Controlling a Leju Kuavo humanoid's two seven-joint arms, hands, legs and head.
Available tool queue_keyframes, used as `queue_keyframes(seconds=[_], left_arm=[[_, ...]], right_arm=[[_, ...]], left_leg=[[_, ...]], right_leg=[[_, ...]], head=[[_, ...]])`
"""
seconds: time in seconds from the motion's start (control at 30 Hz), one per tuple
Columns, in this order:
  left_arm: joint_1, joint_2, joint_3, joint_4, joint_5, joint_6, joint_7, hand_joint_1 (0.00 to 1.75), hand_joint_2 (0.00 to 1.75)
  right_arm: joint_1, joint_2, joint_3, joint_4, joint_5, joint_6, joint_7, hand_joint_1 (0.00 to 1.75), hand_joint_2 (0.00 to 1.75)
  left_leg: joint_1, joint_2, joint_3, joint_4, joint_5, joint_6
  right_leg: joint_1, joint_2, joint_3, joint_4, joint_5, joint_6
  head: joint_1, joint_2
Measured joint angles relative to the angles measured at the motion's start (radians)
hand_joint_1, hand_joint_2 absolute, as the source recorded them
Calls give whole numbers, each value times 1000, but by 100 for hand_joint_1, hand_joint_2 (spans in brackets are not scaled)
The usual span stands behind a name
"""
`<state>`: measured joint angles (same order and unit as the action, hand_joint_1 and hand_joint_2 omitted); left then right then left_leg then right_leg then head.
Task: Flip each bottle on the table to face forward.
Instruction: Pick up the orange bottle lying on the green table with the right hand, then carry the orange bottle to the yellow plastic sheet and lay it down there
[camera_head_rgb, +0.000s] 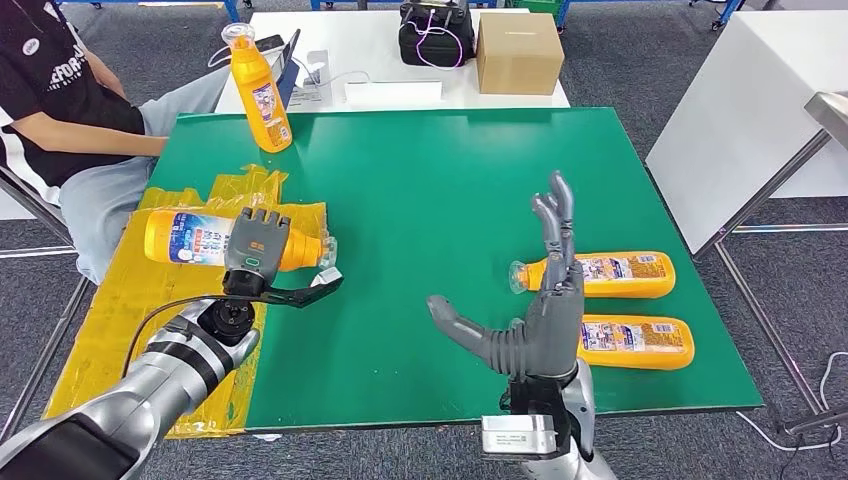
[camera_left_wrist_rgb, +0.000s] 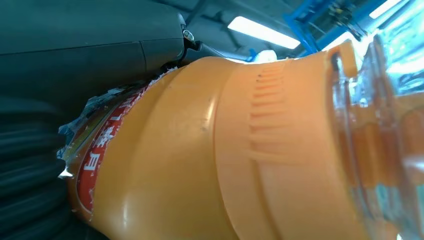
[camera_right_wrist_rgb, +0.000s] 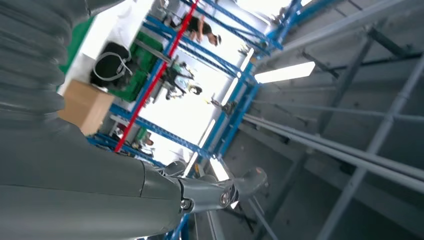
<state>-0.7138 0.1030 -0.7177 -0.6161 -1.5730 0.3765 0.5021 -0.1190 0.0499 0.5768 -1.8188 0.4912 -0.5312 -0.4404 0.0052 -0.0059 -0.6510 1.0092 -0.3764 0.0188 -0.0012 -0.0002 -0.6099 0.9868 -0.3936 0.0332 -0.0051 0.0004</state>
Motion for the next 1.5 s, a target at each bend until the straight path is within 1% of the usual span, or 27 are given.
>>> queue_keyframes(seconds=[0.07, 0.17, 0.37, 0.5, 0.63, 0.77, 0.93, 1.3, 1.33, 1.37, 1.43, 1.47, 1.5], left_arm=[[-20, 8, -34, 62, 1, 0, 0, 175, 175], [-41, 15, -64, 126, 1, -2, -2, 175, 175], [-57, 16, -71, 195, 42, -20, -41, 175, 175], [-55, 11, -25, 222, 104, -23, -85, 157, 175], [-49, 1, 58, 234, 167, -9, -124, 157, 175], [-49, -5, 103, 243, 177, -8, -134, 157, 175], [-48, -11, 127, 247, 177, -8, -136, 157, 175], [-47, -14, 136, 251, 177, -8, -136, 157, 175], [-47, -14, 136, 251, 177, -8, -136, 146, 175], [-47, -14, 136, 251, 177, -8, -136, 120, 175], [-47, -15, 137, 251, 182, -6, -140, 51, 175], [-46, -15, 141, 251, 191, -3, -146, 26, 175], [-45, -16, 147, 251, 206, 0, -157, 15, 175]], right_arm=[[0, -7, 0, -15, -6, -9, -6, 0, 175], [0, -15, 0, -30, -11, -16, -13, 0, 175], [-1, -25, 2, -37, -3, -20, -15, 0, 175], [-1, -31, 2, -37, 10, -16, -7, 0, 175], [-1, -34, 2, -37, 15, -5, 1, 0, 175], [-1, -35, 2, -37, 17, -3, 3, 0, 175], [-1, -36, 2, -37, 17, -3, 3, 0, 175], [-1, -36, 2, -37, 17, -3, 3, 0, 175], [-1, -36, 2, -37, 17, -3, 3, 0, 175], [-1, -36, 2, -37, 17, -3, 3, 0, 175], [-1, -36, 2, -37, 18, -3, 3, 0, 175], [-1, -36, 2, -37, 18, -2, 4, 0, 175], [-1, -36, 2, -37, 19, 0, 5, 0, 175]], left_leg=[[0, 0, 0, 0, 0, 0], [0, -1, -1, 0, 0, 0], [0, -2, -1, 0, 0, 0], [0, -2, -1, 0, 0, 0], [0, -2, -1, 0, 0, 0], [0, -2, -1, 0, 0, 0], [0, -2, -2, 0, 0, 0], [0, -2, -2, 0, 0, 0], [0, -2, -2, 0, 0, 0], [0, -2, -2, 0, 0, 0], [0, -2, -2, 0, 0, 0], [0, -2, -2, 0, 0, 0], [0, -2, -2, 0, 0, 0]], right_leg=[[0, 0, 0, 0, 0, 0], [0, 0, 0, 0, 0, 0], [0, 0, 0, 0, 0, 0], [0, 0, 0, 0, 0, 0], [0, 0, 0, 0, 0, 0], [0, 0, 0, 0, 0, 0], [0, 0, 0, 0, 0, 0], [0, 0, 0, 0, 0, 0], [0, 0, 0, 0, 0, 0], [0, 0, 0, 0, 0, 0], [0, 0, 0, 0, 0, 0], [0, 0, 0, 0, 0, 0], [0, 0, 0, 0, 0, 0]], head=[[0, 0], [0, 0], [0, 0], [0, 0], [0, 0], [0, 0], [0, 0], [0, 0], [0, 0], [0, 0], [0, 0], [0, 0], [0, 0]])
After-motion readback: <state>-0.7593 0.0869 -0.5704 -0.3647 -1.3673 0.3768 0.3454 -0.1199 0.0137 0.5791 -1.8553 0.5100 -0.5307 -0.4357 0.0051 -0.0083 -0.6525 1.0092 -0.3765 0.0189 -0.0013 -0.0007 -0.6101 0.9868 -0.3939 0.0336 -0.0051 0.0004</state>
